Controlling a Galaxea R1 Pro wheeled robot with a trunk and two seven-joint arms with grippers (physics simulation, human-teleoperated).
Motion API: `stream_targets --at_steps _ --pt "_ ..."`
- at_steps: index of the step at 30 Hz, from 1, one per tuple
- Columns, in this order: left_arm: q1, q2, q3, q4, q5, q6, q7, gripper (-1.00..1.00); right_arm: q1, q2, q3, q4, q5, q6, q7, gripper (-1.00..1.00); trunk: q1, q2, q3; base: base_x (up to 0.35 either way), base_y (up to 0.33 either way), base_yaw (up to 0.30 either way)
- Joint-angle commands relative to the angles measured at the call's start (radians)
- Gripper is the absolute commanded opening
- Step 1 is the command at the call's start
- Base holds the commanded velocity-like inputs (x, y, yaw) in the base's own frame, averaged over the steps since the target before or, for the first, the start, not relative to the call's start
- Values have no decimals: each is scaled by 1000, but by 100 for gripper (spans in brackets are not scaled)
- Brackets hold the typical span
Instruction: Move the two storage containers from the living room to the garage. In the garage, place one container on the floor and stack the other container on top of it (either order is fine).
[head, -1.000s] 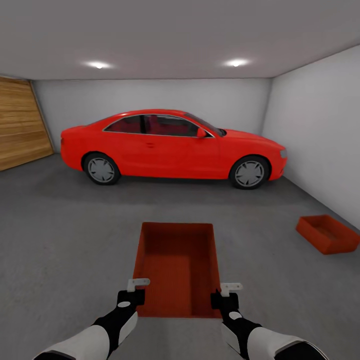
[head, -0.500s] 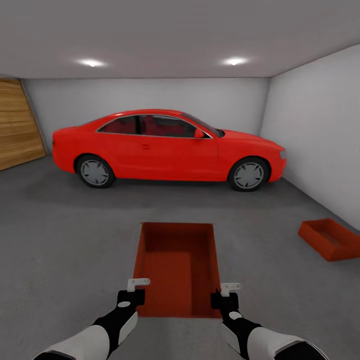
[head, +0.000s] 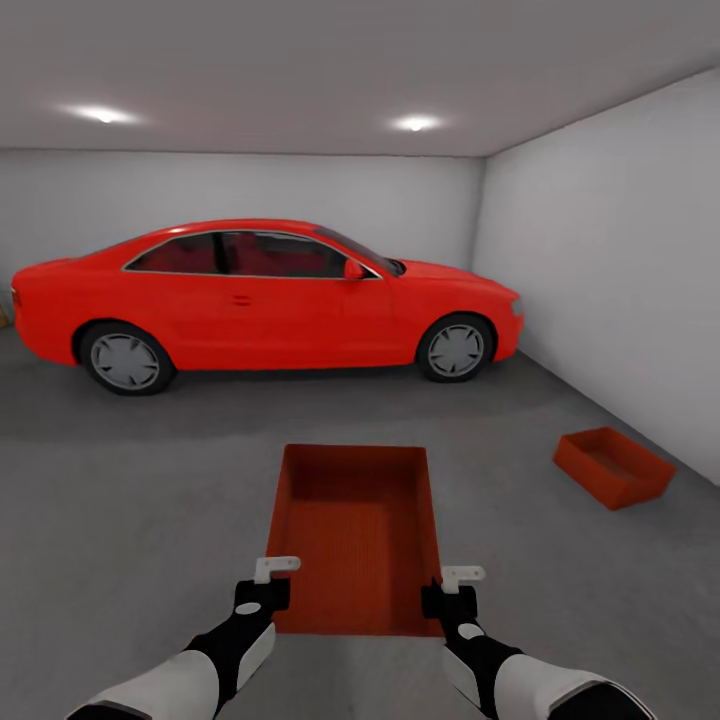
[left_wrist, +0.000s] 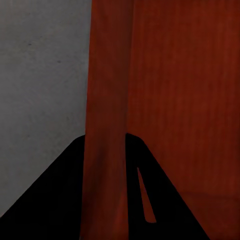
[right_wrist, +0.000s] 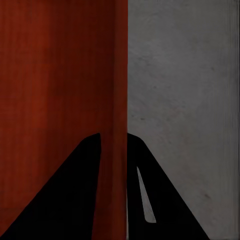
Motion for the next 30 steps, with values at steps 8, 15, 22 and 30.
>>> stream_targets --at_steps 8,15,22,30 --pt "-1 84 47 -4 93 0 9 -100 -1 -11 -77 1 -8 -3 0 -100 1 -1 2 322 71 -284" --pt "-2 84 47 -4 92 0 9 -100 -1 -11 -77 1 -7 -3 0 -100 1 -1 4 322 72 -142" --pt "-2 84 47 -5 93 0 9 -100 -1 -10 -77 1 -4 -3 0 -100 1 -1 4 322 72 -9" --pt "-3 13 -32 -4 44 -2 4 -100 -1 0 54 2 -49 -6 -2 -100 1 -1 4 239 45 0"
